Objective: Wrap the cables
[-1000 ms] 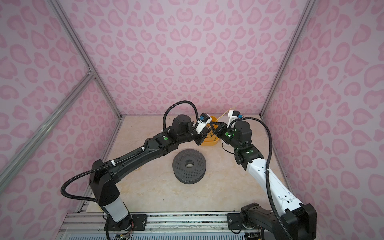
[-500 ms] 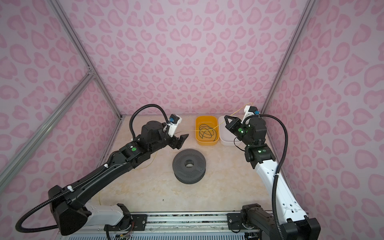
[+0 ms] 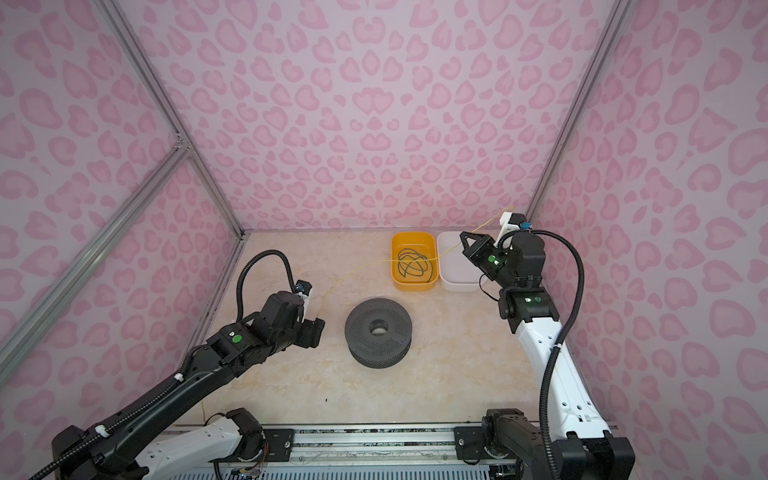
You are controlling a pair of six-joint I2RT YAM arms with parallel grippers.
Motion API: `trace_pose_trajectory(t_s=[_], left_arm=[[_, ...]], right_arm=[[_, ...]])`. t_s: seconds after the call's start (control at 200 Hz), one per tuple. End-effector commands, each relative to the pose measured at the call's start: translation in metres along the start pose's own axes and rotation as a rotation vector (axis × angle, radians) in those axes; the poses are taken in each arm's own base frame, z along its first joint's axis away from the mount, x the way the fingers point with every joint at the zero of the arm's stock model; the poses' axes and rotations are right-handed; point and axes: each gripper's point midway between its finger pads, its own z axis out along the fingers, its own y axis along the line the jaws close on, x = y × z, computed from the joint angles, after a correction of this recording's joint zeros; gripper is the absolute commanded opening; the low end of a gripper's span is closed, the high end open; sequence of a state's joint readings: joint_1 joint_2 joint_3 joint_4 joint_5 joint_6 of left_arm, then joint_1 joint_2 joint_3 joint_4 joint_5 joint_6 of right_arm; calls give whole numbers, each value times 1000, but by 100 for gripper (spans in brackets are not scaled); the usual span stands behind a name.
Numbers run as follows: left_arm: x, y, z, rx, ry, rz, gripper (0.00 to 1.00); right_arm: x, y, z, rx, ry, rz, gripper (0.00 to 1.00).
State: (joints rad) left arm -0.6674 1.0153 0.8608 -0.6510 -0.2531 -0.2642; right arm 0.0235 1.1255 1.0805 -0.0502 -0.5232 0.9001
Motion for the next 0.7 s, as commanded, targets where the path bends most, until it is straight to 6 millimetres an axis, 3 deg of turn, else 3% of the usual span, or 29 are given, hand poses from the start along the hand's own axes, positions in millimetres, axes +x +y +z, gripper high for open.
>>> trace_pose_trajectory(t_s=[0.0, 0.05, 0.195, 0.345, 0.575, 0.7], left_arm=[[9, -8, 7, 45, 23, -25, 80], [10, -5, 13, 20, 27, -10, 78], [7, 4, 34, -72, 38, 68, 59], [8, 7, 53, -123, 62, 112, 53], [-8, 8, 55, -155, 49, 153, 17], [-14, 9, 52, -163, 68, 203, 6]], right_arm=[[-2, 6, 3, -33, 3, 7, 0], [-1, 6, 3, -32, 4, 9, 0], [-3, 8, 1, -35, 2, 4, 0], [-2, 9, 0, -40, 9, 8, 0], [-5, 5, -2, -34, 6, 14, 0], [-7, 1, -2, -25, 0, 22, 0]])
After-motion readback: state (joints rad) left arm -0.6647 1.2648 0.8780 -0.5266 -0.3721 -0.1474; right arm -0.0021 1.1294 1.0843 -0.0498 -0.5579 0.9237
